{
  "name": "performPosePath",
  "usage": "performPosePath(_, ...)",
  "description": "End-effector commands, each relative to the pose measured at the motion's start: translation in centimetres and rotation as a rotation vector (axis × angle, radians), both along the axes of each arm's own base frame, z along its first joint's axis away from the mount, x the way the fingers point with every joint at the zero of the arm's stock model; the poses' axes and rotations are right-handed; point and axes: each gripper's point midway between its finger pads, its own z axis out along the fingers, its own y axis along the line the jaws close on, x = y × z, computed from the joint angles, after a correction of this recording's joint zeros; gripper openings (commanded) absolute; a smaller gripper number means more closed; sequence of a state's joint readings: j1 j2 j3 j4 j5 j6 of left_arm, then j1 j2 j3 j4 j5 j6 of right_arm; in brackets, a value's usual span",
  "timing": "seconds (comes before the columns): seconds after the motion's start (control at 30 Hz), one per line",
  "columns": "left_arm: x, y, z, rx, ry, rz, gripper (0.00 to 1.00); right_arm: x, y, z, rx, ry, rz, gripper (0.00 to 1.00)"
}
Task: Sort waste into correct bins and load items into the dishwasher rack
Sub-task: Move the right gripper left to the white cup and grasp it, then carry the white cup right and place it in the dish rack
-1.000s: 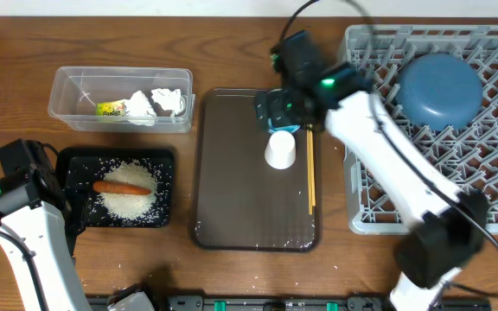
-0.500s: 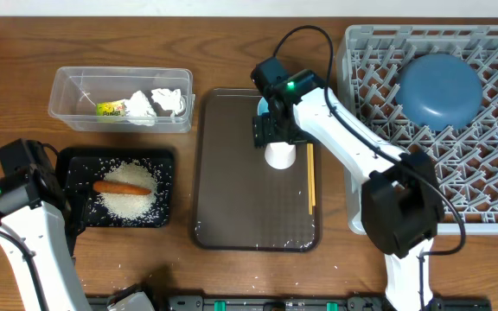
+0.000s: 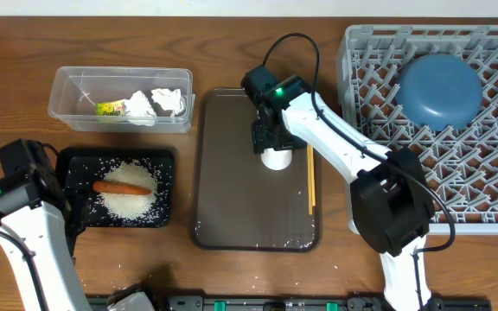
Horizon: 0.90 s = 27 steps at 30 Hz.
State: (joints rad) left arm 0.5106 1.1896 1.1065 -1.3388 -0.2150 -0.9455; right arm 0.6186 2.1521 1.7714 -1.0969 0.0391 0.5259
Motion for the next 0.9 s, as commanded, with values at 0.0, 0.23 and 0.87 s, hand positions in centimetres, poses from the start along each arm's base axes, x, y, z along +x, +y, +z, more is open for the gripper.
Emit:
performPosePath(0.0,-0.2,0.1,0.0,0.0,0.012,0.005,0.98,0.1,0.0,-0.1,-0.004,-0.004,-0.007,0.56)
performPosePath(0.23,-0.2,0.1,0.0,0.0,0.012,0.005,0.98,1.1,-1.4,3.9,0.04,-0.071,-0.028,0.54)
performPosePath(0.87,-0.2,0.1,0.0,0.0,0.012,0.005,0.98,2.2,-31.8,30.2,0.038,-0.786,-0.611,0.53)
